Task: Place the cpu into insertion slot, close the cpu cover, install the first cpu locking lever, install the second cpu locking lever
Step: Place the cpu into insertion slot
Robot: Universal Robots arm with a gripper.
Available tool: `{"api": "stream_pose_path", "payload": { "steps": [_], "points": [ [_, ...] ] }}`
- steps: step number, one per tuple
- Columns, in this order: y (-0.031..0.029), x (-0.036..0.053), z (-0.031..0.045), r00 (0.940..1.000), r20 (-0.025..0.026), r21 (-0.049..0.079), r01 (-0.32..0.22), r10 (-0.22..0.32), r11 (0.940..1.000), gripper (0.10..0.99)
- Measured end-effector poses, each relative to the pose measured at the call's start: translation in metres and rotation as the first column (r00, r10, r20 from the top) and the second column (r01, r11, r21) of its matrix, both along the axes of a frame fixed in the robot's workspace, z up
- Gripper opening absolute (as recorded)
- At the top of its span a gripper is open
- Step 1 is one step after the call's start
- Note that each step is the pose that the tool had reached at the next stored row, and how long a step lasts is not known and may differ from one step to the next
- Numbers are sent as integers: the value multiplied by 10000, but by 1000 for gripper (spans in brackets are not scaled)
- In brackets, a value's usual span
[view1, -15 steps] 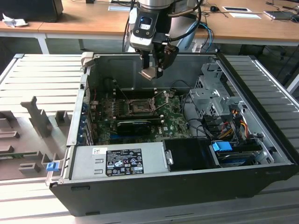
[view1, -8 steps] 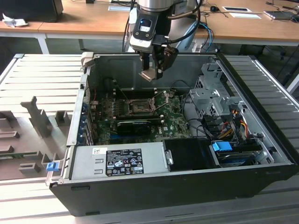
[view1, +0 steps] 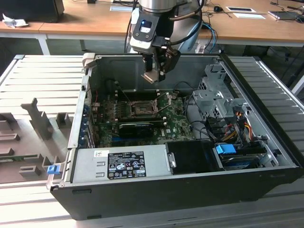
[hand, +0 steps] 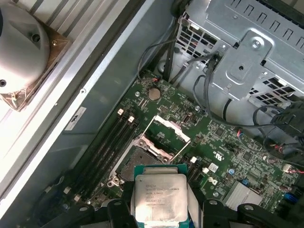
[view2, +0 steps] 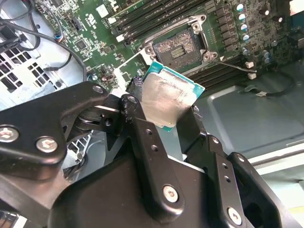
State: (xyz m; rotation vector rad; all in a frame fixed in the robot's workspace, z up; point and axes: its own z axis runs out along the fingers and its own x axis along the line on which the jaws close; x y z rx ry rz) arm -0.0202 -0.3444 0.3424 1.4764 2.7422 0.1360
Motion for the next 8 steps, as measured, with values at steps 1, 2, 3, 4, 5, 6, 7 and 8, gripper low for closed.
{"api": "stream_pose_path", "payload": {
  "steps": [1, 2, 3, 4, 5, 6, 7, 8],
  "points": [
    [0, 0, -1, 10000, 0, 0, 14, -14, 10000, 529],
    [0, 0, -3, 10000, 0, -1, 19, -19, 10000, 529],
    [0, 0, -12, 10000, 1, -7, 22, -22, 10000, 529],
    [0, 0, -21, 10000, 0, -8, 21, -21, 10000, 529],
    [0, 0, -27, 10000, 0, -8, 21, -21, 10000, 529],
    [0, 0, -31, 10000, 0, -8, 21, -21, 10000, 529],
    [0, 0, -38, 10000, 0, -8, 22, -22, 10000, 529],
    [0, 0, -42, 10000, 0, -9, 77, -77, 10000, 529]
  ]
}}
